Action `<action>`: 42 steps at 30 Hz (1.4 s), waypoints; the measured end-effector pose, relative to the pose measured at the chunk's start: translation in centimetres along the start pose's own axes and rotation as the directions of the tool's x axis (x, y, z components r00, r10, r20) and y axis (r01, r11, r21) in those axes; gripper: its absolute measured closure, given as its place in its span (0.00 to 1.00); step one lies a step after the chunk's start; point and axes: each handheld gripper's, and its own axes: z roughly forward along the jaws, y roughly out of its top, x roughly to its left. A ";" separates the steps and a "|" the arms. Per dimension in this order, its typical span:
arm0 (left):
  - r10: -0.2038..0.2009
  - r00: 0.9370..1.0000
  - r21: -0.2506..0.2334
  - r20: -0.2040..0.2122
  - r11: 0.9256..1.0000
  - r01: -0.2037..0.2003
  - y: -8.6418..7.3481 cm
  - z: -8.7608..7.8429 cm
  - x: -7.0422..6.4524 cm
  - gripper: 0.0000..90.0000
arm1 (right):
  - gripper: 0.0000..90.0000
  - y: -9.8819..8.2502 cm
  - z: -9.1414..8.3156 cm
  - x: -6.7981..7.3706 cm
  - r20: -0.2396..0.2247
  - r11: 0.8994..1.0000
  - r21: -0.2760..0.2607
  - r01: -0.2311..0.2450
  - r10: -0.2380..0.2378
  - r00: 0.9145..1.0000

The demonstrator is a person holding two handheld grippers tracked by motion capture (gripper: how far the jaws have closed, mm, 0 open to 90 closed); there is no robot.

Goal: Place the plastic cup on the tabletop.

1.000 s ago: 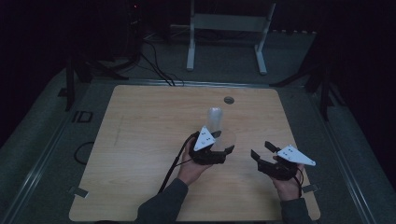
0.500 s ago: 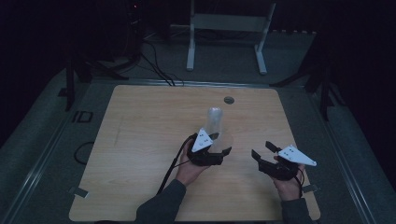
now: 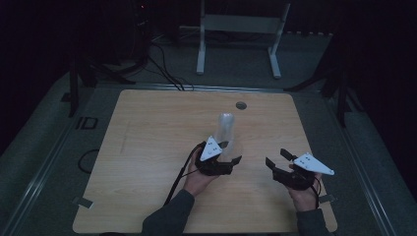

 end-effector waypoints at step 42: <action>-0.016 0.998 0.027 -0.065 0.999 0.018 -2.9 -1.0 2.0 0.31 | 0.35 -0.1 0.1 0.0 0.000 1.000 0.005 0.002 -0.002 1.000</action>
